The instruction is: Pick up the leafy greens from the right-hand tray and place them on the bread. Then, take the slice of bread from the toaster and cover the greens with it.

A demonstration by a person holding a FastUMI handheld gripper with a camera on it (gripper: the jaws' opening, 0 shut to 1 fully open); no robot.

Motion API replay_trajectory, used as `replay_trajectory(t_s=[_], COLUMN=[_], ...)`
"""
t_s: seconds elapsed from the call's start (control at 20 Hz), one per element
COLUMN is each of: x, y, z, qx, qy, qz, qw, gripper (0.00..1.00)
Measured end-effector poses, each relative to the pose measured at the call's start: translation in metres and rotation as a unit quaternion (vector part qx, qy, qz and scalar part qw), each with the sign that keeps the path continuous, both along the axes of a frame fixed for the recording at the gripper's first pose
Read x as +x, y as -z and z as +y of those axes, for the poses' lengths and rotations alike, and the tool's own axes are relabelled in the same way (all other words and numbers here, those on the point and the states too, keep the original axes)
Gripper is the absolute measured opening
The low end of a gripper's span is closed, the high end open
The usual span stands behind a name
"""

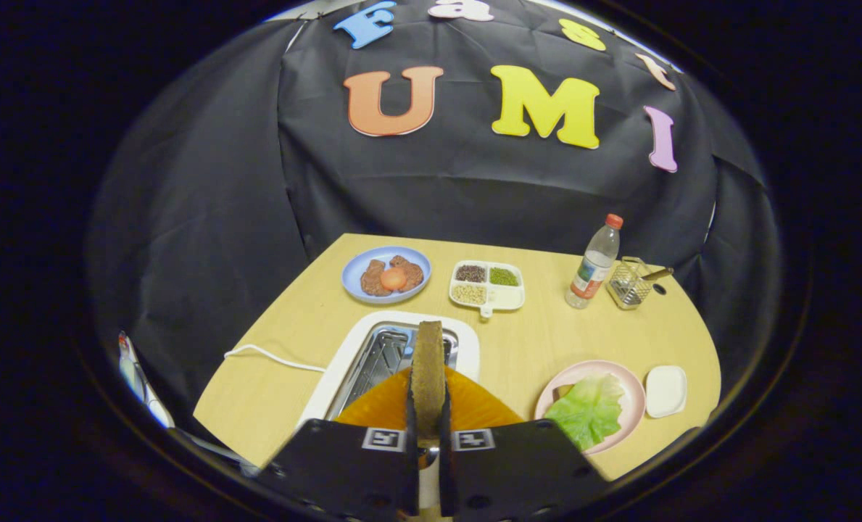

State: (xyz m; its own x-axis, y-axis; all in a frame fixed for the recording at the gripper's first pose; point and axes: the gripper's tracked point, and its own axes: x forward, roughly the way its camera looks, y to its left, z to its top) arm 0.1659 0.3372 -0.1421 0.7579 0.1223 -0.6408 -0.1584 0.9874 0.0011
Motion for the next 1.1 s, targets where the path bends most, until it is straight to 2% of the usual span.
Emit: replay_trajectory(t_s=[0.05,0.6,0.85,1.1], x=[-0.003,-0.024,-0.031,-0.027], y=[-0.004,-0.077,-0.103,-0.109], z=[-0.001,-0.004,-0.02,-0.056], qx=[0.004,0.041,0.053,0.061], qy=[-0.002,-0.024,-0.021,0.002], qz=[-0.003,-0.062,-0.083,-0.096], qw=[1.0,0.997,0.995,0.994], gripper=[0.03,0.03,0.03,0.03])
